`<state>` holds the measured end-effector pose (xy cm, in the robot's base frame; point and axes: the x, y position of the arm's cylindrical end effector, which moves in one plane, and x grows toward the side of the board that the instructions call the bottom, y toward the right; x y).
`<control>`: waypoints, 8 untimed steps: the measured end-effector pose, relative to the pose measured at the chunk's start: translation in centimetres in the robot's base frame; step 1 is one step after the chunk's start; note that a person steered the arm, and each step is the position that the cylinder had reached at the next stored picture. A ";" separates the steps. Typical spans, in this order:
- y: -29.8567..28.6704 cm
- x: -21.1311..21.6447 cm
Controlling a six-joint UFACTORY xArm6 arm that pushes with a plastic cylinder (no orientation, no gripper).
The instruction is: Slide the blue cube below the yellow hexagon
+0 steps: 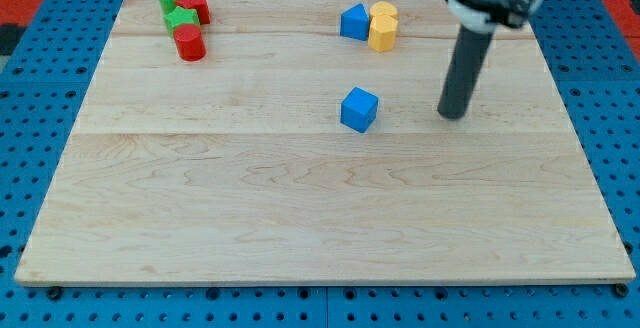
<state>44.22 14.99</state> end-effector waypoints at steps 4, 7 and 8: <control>-10.8 -4.9; -17.1 -6.1; -17.1 -8.4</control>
<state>35.86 -2.12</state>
